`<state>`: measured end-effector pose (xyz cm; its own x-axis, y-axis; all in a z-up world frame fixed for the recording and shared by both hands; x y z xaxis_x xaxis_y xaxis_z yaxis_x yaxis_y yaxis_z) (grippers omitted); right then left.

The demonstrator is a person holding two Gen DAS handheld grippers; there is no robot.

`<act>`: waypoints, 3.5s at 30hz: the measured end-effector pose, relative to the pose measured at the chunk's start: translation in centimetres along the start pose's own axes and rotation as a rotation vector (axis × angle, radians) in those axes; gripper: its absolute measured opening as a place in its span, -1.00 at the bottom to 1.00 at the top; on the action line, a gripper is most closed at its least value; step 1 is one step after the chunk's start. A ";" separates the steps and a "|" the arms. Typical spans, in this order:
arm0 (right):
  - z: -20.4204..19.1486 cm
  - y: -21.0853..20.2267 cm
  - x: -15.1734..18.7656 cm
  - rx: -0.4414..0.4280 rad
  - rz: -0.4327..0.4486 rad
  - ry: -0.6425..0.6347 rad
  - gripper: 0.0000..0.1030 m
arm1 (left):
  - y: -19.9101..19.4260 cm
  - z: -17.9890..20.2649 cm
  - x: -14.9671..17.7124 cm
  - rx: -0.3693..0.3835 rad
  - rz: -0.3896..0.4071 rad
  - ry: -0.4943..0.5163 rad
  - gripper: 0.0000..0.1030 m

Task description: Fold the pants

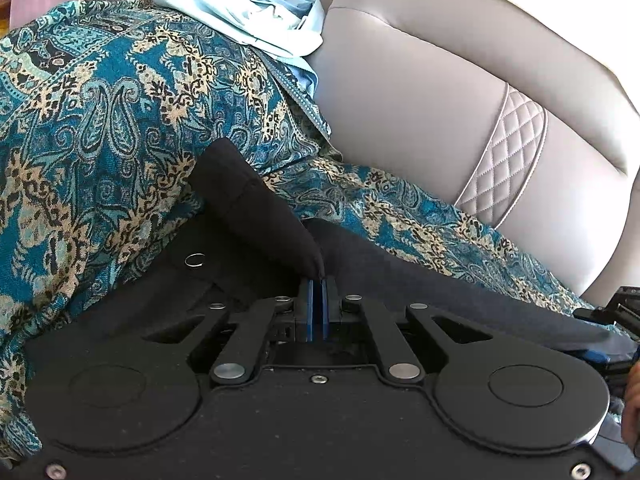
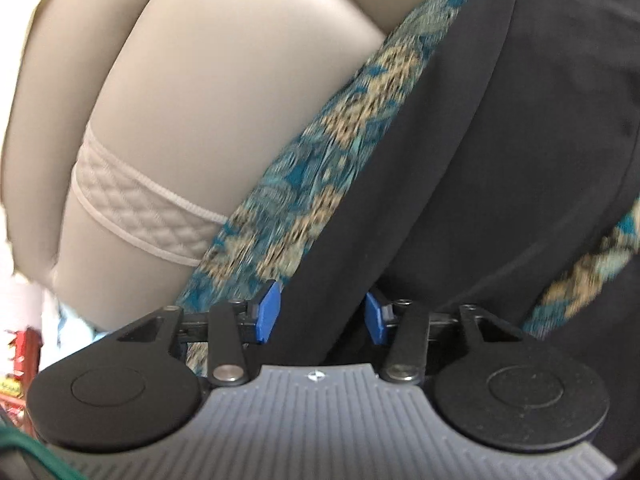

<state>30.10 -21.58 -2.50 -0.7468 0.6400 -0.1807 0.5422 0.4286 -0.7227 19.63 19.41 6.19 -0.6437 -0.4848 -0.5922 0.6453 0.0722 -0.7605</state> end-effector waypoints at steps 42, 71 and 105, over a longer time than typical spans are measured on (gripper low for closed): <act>12.6 -12.8 21.4 0.282 0.433 -0.666 -0.80 | -6.8 -8.1 10.7 -0.012 -0.019 -0.064 -0.73; 14.6 -14.8 24.4 0.309 0.457 -0.683 -0.75 | -5.0 -10.1 9.7 -0.191 0.043 -0.093 -0.92; 21.8 -17.8 11.5 0.591 0.650 -0.380 -0.42 | -4.3 -9.1 10.7 -0.251 0.032 0.019 -0.79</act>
<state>3.50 -35.75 -6.21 -0.4995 0.3452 -0.7946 0.6901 -0.3959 -0.6058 6.26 21.90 0.68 -0.6340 -0.4627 -0.6197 0.5442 0.3024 -0.7825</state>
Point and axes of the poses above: each gripper's, at about its wrist camera, not at the fingertips, and y roughly the way its jaws point, z to its right, x to its underside, the point moved 2 cm from there along y, roughly the way its jaws point, and after that the axes turned 10 degrees about -z, right-handed, at the moved point
